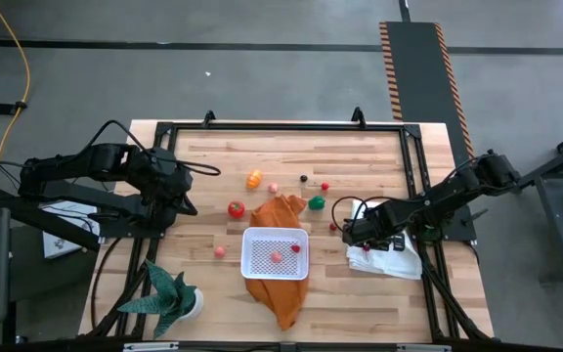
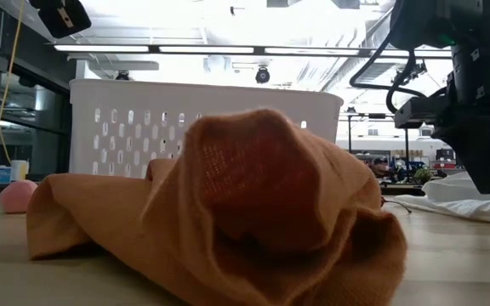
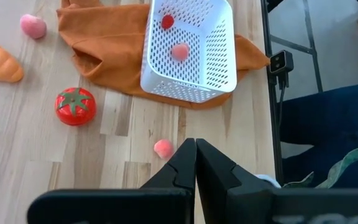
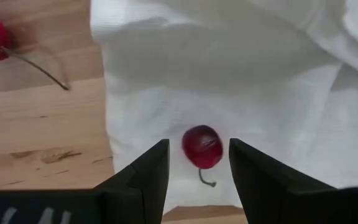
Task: Pick and placing Produce into tupperware
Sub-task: Put the bottom red cherry into the white basket
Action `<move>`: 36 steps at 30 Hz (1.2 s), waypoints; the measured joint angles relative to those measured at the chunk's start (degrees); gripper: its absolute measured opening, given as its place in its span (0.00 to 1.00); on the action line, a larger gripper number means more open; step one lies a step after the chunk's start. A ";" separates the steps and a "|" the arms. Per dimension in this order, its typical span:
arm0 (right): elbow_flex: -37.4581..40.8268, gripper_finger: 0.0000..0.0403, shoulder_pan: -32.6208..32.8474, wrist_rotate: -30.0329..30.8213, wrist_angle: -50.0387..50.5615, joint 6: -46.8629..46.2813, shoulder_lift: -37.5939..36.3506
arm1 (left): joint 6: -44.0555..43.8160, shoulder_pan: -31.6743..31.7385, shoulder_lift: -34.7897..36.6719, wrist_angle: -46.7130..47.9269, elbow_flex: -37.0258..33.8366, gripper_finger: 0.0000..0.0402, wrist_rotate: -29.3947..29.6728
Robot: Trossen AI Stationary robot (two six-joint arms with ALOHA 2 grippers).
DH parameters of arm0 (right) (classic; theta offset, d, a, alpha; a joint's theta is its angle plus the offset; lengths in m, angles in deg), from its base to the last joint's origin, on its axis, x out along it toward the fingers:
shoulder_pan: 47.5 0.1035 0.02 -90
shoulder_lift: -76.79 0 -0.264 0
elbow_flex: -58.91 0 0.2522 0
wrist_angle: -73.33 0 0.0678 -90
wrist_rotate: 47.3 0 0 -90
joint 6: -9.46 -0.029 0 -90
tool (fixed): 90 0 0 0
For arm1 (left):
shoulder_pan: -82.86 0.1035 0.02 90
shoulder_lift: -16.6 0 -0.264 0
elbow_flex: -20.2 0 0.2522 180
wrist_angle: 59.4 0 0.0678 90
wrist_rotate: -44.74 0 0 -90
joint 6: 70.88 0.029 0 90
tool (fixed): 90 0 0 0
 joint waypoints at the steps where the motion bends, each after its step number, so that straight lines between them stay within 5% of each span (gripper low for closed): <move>1: 0.00 0.39 0.00 -0.08 -0.15 0.01 0.15 | 0.00 0.00 0.00 0.02 0.00 0.00 0.00; 36: 0.00 0.33 0.20 -0.99 -2.06 -0.28 0.20 | -0.02 0.00 0.00 0.05 0.01 0.00 0.00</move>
